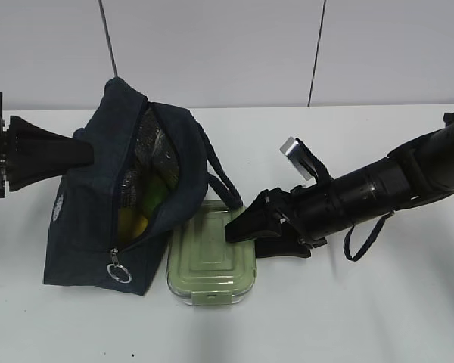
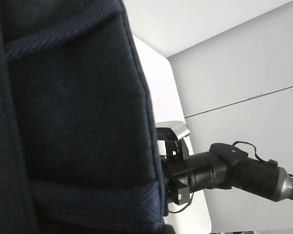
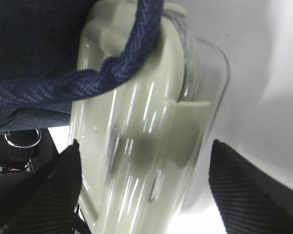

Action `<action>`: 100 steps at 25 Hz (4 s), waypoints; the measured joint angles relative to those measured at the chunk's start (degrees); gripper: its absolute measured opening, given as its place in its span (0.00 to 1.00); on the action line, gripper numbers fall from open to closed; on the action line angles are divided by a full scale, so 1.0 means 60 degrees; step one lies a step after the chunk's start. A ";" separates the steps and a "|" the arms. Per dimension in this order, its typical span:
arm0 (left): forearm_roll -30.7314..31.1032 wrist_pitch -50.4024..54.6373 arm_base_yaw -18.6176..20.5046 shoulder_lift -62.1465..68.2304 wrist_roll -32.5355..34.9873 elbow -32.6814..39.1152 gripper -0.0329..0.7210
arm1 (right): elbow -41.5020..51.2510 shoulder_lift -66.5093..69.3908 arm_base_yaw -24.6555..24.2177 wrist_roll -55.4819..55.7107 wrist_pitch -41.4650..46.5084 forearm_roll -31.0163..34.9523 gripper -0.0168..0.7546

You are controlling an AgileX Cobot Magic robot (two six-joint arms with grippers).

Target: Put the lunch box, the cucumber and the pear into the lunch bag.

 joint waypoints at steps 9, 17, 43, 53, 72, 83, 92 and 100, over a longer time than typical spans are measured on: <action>0.0000 0.0000 0.0000 0.0000 0.0000 0.0000 0.02 | -0.0020 0.0008 0.0000 0.0031 -0.0057 0.0070 0.79; 0.0000 0.0000 0.0000 0.0000 0.0000 0.0000 0.02 | -0.0020 0.0008 0.0324 0.0053 -0.0198 0.0019 0.78; 0.0000 0.0000 0.0000 0.0000 0.0000 0.0000 0.02 | -0.0020 0.0045 0.0263 0.0144 0.0014 -0.0212 0.51; -0.0009 0.0008 0.0000 0.0000 0.0000 0.0000 0.02 | -0.0020 0.0045 -0.1240 0.0144 0.0626 -0.0603 0.51; -0.0009 0.0002 0.0000 0.0000 0.0000 0.0000 0.02 | -0.0020 0.0045 -0.3077 0.0144 0.0953 -0.0683 0.51; -0.0009 -0.0021 0.0000 0.0000 0.0000 0.0000 0.02 | -0.0020 -0.0700 -0.3536 0.0144 0.0934 -0.0071 0.51; -0.0027 -0.0129 0.0000 0.0000 0.0000 0.0000 0.02 | -0.0915 -0.2339 -0.3182 0.0677 0.1035 0.0068 0.51; -0.0046 -0.0176 0.0000 0.0000 0.0000 0.0000 0.02 | -0.2708 -0.2496 -0.1198 0.1416 0.1239 0.0287 0.51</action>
